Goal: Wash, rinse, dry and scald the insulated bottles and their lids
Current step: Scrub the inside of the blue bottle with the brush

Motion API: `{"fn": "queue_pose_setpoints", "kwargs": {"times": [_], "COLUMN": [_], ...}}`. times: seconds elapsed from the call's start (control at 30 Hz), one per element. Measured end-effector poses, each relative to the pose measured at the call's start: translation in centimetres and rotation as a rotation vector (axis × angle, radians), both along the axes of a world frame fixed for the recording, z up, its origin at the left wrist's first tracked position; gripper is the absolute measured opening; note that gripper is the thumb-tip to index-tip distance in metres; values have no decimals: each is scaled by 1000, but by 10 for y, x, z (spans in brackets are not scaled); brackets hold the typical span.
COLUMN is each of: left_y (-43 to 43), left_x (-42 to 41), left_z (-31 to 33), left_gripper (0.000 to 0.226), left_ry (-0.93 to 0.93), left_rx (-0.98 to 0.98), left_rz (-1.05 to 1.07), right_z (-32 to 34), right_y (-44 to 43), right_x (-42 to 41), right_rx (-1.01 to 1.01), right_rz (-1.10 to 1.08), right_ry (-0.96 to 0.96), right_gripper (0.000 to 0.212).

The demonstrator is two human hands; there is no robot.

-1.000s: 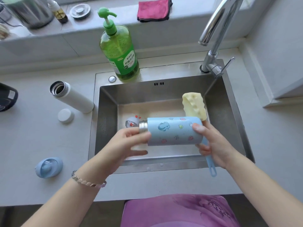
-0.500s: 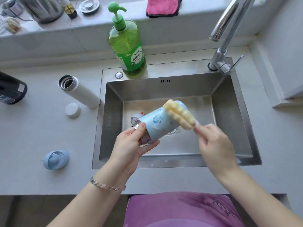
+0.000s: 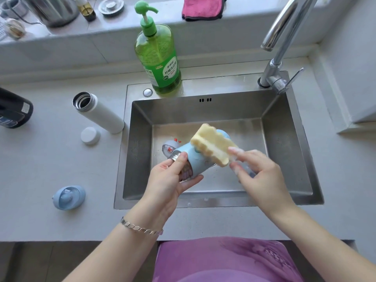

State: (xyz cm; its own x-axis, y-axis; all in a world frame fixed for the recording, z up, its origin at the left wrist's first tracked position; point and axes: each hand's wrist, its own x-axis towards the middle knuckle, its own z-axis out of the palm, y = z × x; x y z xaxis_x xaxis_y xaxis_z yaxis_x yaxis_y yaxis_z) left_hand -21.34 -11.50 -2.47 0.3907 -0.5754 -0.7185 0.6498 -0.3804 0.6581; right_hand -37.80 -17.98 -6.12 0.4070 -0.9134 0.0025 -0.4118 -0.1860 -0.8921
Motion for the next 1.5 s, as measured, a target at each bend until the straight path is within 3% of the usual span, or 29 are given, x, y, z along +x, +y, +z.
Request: {"fn": "queue_pose_setpoints", "kwargs": {"times": [0.1,0.17,0.33,0.43,0.57,0.7,0.83,0.93,0.97,1.07,1.13,1.2,1.33,1.43,1.5], "left_y": [1,-1,-5,-1,-6,-13,-22,-25,-25,-26,-27,-26,-19,-13,-9], "left_x": [1,0,-8,-4,-2,3,7,11,11,12,13,13,7,7,11], "left_z": [1,1,3,2,4,8,13,13,13,15,17,17,14,10,7], "left_gripper": [23,22,24,21,24,24,24,22,22,25,24,23,23,12,10], "left_ry": [4,-1,7,10,69,174,227,206,193,181,160,105,-131,-441,-588], "left_rx": [-19,-19,-20,-27,-39,-29,-33,-22,-16,-16,-20,-21,-58,-114,-131], "left_rz": [-8,-15,-42,-32,-6,61,66,84,80,43,41,36,-134,-274,-380], "right_z": [-3,-2,-3,-12,-2,-12,-5,-15,-13,-5,-14,-16,2,3,9], "right_y": [-22,-20,19,-14,18,-17,10,-15,-17,12,-4,-19,8,-21,-19], "right_x": [-6,0,21,9,22,8,12,3,4,10,3,1,10,6,10], "right_rx": [130,7,-297,-170,-223,-38,-252,-111,-75,-185,-134,21,-55,202,255], "right_rz": [-141,-122,169,-71,201,-81,198,-72,-80,200,62,-115,183,-63,-13], "right_ry": [39,133,136,211,103,140,49,48,48,-11,-4,20,-27,-10,4], "right_gripper": [49,42,33,34,37,41,36,44,45,37,36,40,38,44,46]}}
